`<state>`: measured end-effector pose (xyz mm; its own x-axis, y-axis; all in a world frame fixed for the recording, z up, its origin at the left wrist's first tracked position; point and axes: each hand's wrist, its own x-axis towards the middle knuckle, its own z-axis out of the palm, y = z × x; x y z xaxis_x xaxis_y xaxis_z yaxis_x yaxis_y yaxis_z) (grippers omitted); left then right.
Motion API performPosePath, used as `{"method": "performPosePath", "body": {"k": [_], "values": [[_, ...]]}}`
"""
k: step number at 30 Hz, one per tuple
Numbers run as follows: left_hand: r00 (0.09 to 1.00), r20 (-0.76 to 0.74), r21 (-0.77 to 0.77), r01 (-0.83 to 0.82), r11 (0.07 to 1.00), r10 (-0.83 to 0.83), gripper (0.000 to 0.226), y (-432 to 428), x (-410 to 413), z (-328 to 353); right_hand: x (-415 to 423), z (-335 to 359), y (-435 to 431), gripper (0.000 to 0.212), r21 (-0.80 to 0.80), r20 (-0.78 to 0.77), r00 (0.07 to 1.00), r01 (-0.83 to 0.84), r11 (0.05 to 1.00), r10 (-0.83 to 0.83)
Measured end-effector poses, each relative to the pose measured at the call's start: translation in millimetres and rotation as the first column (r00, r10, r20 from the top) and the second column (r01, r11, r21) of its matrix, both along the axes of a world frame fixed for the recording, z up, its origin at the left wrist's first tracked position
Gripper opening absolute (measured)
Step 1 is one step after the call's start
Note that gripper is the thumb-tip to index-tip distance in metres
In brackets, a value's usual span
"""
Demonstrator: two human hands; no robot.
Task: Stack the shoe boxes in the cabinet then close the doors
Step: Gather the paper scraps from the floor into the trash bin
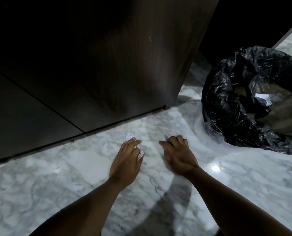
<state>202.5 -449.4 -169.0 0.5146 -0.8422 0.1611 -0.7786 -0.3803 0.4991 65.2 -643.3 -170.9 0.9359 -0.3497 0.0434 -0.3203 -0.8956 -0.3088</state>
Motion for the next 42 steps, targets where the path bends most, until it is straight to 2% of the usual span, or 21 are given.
{"method": "performPosePath", "body": {"k": [3, 9, 14, 17, 20, 23, 28, 31, 34, 37, 42], "values": [[1.000, -0.018, -0.038, -0.022, 0.999, 0.021, 0.029, 0, -1, 2, 0, -3, 0, 0.026, 0.040, 0.047, 0.998, 0.036, 0.999, -0.038], [0.996, 0.076, 0.152, -0.050, 0.987, 0.039, 0.059, 5, -5, 5, 0, 0, 1, 0.023, 0.032, 0.063, 0.998, 0.023, 0.999, -0.025], [0.996, 0.047, 0.136, -0.079, 0.987, 0.073, 0.038, 4, -5, 8, 0, 3, 2, 0.035, 0.044, -0.006, 1.000, 0.024, 0.999, -0.024], [0.996, -0.006, 0.080, -0.093, 0.992, 0.094, 0.043, 4, -5, 9, 0, 4, 1, 0.032, 0.036, -0.021, 1.000, 0.022, 0.999, -0.021], [0.983, -0.028, 0.032, -0.182, 0.983, 0.183, 0.031, 0, -5, 3, 0, 3, 0, 0.030, 0.032, -0.014, 1.000, 0.018, 0.999, -0.018], [0.966, -0.053, 0.028, -0.251, 0.968, 0.252, 0.041, -3, -7, -2, 0, 4, 1, 0.033, 0.033, 0.002, 1.000, 0.022, 0.999, -0.022], [0.952, 0.150, 0.089, -0.280, 0.956, 0.265, 0.035, -7, -7, -5, 0, 5, 2, 0.034, 0.041, 0.021, 0.999, 0.026, 0.999, -0.027], [0.943, 0.190, 0.078, -0.294, 0.953, 0.275, 0.033, -6, -7, -5, -1, 1, 1, 0.029, 0.062, 0.066, 0.997, 0.033, 0.998, -0.037], [0.943, 0.184, 0.076, -0.294, 0.953, 0.276, 0.030, -4, -7, -6, -1, -2, 1, 0.022, 0.049, 0.141, 0.989, 0.027, 0.998, -0.034], [0.952, 0.144, 0.053, -0.280, 0.959, 0.270, 0.031, -4, -6, -6, -1, -6, 2, 0.023, 0.039, 0.159, 0.986, 0.036, 0.999, -0.042], [0.962, 0.085, -0.016, -0.257, 0.966, 0.258, 0.023, -3, -5, -9, -2, -10, 2, 0.024, 0.113, 0.175, 0.978, 0.094, 0.989, -0.113]]}}
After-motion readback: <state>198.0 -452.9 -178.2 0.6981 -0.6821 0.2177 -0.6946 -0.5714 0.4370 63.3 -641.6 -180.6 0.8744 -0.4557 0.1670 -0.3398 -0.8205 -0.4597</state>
